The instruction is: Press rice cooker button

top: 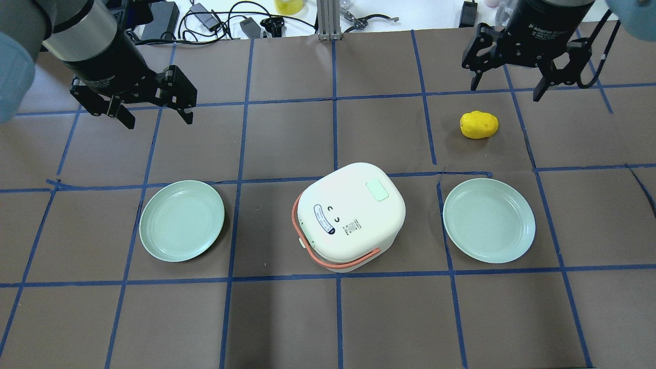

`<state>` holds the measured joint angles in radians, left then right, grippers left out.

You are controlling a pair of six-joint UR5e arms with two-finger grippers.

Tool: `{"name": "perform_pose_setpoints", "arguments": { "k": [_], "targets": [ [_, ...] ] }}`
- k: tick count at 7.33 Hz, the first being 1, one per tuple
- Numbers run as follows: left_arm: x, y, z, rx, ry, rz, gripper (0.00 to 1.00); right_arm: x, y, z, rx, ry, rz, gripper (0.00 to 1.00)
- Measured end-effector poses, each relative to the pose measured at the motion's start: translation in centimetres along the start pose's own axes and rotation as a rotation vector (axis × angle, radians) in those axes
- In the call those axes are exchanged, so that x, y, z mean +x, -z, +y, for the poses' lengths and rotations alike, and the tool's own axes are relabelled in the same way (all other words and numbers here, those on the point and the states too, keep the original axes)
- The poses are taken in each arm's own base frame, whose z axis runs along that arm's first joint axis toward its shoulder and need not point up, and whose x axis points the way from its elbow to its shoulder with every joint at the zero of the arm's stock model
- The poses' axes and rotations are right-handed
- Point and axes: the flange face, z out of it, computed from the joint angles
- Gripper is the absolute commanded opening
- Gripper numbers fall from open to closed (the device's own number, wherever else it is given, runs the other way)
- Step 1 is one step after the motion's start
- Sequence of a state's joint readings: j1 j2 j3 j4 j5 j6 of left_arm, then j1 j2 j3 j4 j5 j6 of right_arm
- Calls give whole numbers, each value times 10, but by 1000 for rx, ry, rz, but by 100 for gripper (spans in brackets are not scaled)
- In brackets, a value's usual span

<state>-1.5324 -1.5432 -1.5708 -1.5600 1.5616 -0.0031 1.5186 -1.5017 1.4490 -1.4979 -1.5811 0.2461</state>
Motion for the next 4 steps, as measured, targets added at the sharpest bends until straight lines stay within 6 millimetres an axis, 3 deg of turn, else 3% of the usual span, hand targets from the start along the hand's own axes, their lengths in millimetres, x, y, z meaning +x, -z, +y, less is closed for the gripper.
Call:
{"name": "perform_pose_setpoints", "arguments": {
  "k": [4],
  "targets": [
    [0, 0, 0, 0, 0, 0, 100, -1, -1, 0, -2, 1, -7, 100]
  ]
}}
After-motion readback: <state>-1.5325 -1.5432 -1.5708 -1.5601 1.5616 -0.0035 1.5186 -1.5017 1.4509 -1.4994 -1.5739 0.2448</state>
